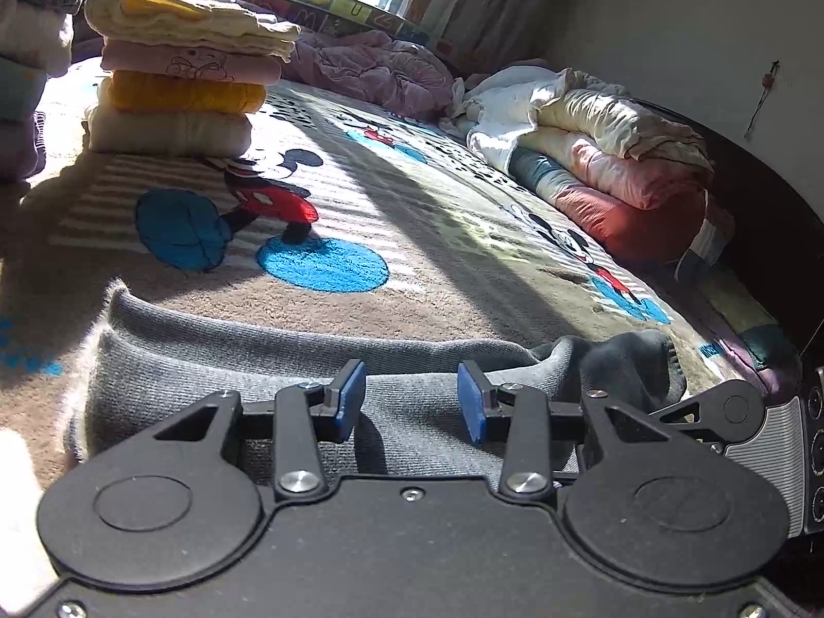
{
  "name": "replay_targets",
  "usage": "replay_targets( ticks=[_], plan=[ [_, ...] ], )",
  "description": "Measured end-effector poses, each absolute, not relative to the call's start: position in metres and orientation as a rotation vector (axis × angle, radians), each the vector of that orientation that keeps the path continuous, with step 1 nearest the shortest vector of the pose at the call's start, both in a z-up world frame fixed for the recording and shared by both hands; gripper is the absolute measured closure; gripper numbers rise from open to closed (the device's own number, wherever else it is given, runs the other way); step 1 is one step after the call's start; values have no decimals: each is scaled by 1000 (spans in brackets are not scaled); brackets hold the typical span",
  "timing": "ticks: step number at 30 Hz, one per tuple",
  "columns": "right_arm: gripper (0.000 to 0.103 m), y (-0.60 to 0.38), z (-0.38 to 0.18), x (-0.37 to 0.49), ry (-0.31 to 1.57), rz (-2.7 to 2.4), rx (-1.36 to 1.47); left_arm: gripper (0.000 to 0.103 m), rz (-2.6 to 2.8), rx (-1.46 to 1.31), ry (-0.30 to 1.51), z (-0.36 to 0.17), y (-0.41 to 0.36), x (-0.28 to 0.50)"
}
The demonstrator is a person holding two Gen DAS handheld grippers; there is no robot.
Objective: Fold clothes
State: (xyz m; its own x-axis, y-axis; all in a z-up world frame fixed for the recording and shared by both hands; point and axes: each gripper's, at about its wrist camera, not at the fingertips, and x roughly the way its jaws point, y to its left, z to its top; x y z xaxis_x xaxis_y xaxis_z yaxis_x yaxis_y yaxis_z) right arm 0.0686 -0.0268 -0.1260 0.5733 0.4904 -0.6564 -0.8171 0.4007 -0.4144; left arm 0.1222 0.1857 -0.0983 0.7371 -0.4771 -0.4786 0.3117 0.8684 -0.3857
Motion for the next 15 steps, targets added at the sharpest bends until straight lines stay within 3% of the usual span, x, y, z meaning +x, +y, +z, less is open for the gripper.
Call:
replay_targets(
  ticks=[9, 15],
  plan=[
    [97, -34, -133, 68, 482, 866, -688, 66, -466, -82, 675, -86, 150, 155],
    [96, -39, -140, 65, 441, 868, -671, 65, -636, 163, 922, -81, 138, 208]
  ],
)
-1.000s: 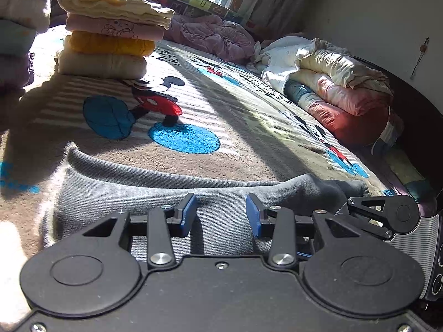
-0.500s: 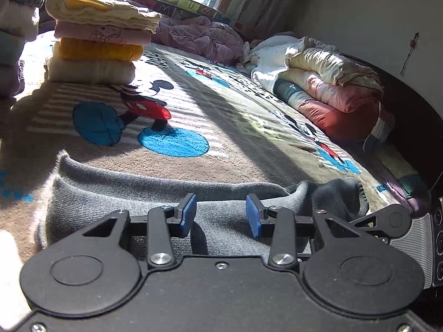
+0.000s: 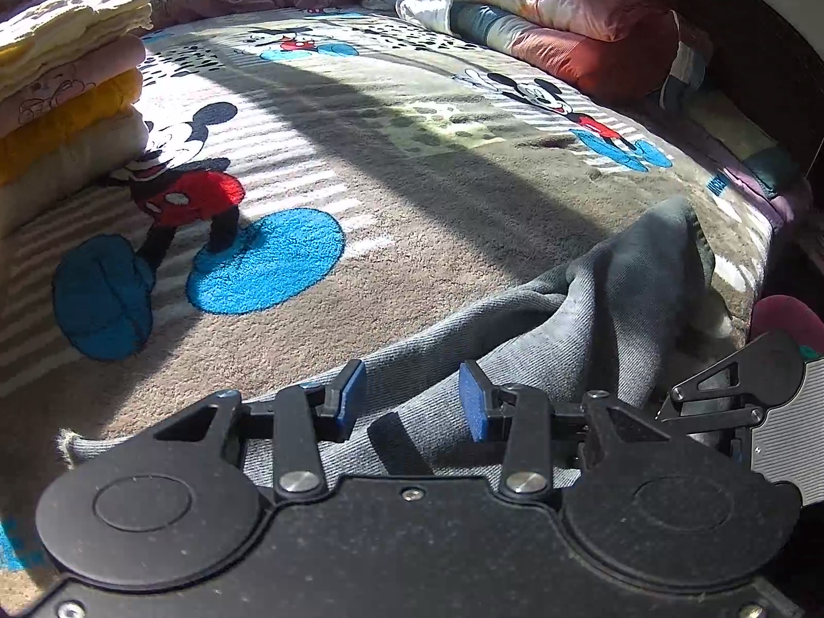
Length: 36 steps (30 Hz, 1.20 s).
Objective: Fold clothes
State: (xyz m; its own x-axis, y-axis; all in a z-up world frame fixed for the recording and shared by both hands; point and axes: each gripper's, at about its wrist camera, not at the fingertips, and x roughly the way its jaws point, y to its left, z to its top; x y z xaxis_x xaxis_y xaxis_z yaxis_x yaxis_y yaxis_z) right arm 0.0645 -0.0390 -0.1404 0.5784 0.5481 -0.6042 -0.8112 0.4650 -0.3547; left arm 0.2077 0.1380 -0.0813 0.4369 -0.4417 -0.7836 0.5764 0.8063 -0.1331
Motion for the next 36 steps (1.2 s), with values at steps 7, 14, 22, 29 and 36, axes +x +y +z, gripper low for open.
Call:
replay_targets(
  ticks=[7, 14, 22, 29, 36],
  plan=[
    [96, -42, -141, 65, 424, 872, -656, 78, -735, 257, 1113, -90, 124, 234],
    [96, -46, -142, 65, 413, 873, -628, 97, -689, 408, 994, -73, 109, 211],
    [96, -49, -113, 77, 347, 869, -493, 98, -577, 515, 784, -33, 97, 205],
    [96, -32, -136, 101, 462, 877, -458, 98, -512, 526, 884, -91, 98, 224],
    [96, -73, -108, 86, 413, 878, -392, 84, -454, 408, 793, -66, 109, 216]
  ],
)
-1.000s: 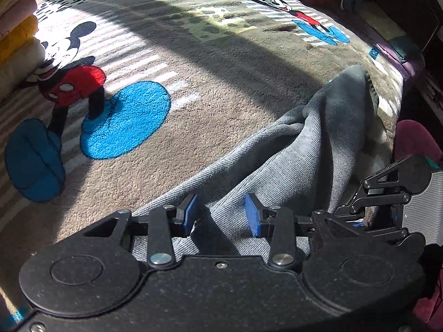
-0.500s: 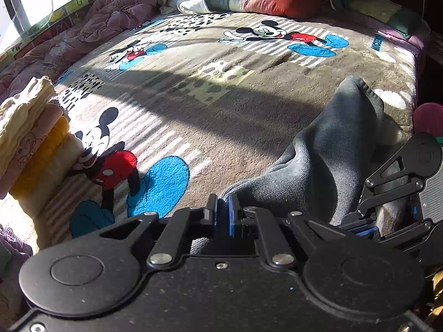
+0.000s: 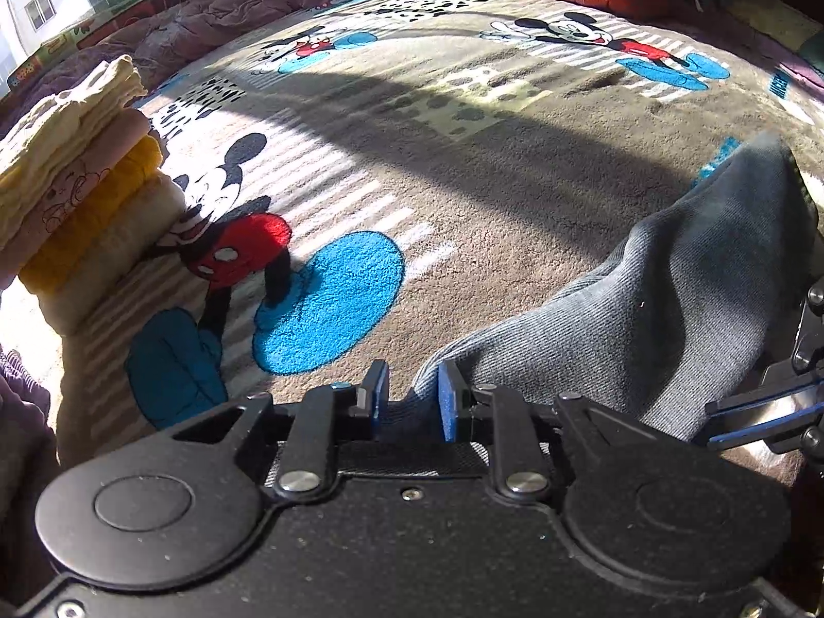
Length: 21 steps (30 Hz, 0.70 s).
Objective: Fold clothes
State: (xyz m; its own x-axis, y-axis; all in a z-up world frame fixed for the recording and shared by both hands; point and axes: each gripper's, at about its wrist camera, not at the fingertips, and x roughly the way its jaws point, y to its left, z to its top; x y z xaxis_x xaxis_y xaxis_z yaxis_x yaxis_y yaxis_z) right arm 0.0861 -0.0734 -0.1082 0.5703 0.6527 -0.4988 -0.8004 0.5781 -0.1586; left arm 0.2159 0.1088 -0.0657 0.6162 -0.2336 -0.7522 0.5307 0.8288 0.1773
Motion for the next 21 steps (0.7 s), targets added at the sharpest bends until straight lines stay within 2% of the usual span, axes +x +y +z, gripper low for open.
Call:
replay_targets(
  ticks=[4, 8, 10, 12, 17, 21],
  plan=[
    [95, -128, -95, 95, 380, 712, -292, 84, -588, 334, 745, -57, 89, 199],
    [95, -189, -110, 126, 487, 510, -192, 84, -659, 263, 755, -78, 58, 200],
    [103, -214, -124, 140, 554, 430, -148, 84, -598, 234, 777, -99, 44, 209],
    [103, -238, -136, 149, 566, 405, -80, 84, -537, 161, 762, -107, 42, 211],
    [103, -241, -144, 145, 543, 403, -91, 84, -457, 34, 709, -97, 51, 179],
    [103, -247, -133, 137, 487, 412, -89, 83, -422, 9, 742, -118, 52, 172]
  ],
)
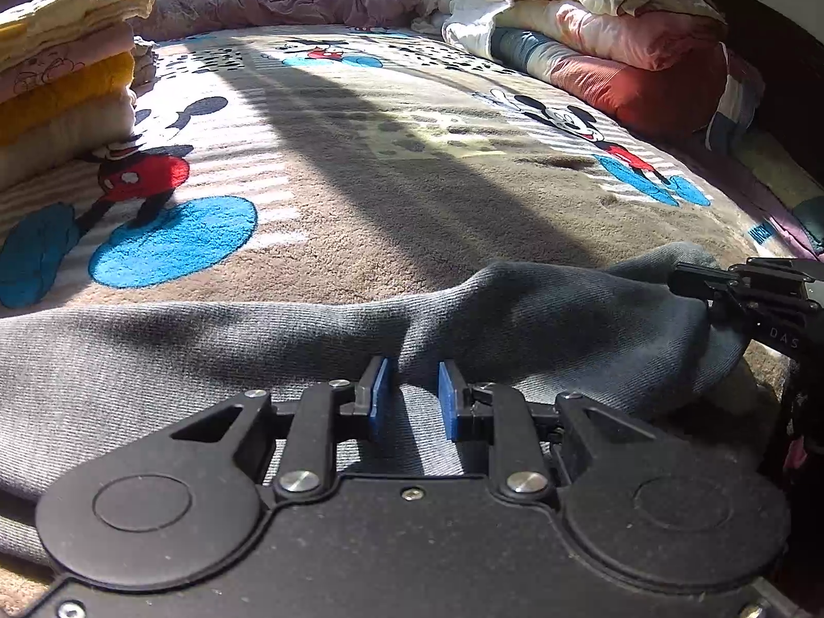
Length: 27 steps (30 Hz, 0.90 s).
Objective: Fold clothes
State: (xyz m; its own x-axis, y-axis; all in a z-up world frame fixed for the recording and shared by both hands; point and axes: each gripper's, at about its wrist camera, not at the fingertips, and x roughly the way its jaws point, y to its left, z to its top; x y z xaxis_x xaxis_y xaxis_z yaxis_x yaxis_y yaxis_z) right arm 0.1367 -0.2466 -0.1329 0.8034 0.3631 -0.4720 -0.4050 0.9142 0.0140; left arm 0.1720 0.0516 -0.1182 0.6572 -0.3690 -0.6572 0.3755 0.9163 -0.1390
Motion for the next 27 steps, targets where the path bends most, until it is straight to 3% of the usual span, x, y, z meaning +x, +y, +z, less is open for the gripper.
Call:
replay_targets(
  ticks=[6, 10, 11, 14, 22, 23, 27],
  plan=[
    [103, -254, -132, 143, 486, 401, 3, 83, -392, -101, 612, -97, 49, 143],
    [76, -266, -124, 140, 425, 422, 136, 83, -474, -30, 593, -100, 6, 135],
    [79, -270, -129, 146, 450, 398, 158, 82, -490, -8, 601, -105, -7, 136],
    [101, -285, -145, 165, 517, 350, 263, 77, -452, 36, 652, -132, -35, 147],
    [103, -307, -151, 181, 540, 401, 426, 77, -414, 12, 490, -103, -37, 103],
    [101, -311, -147, 178, 533, 417, 447, 77, -423, -1, 483, -102, -37, 99],
    [73, -327, -133, 156, 492, 430, 445, 77, -504, 17, 460, -102, -54, 94]
  ],
)
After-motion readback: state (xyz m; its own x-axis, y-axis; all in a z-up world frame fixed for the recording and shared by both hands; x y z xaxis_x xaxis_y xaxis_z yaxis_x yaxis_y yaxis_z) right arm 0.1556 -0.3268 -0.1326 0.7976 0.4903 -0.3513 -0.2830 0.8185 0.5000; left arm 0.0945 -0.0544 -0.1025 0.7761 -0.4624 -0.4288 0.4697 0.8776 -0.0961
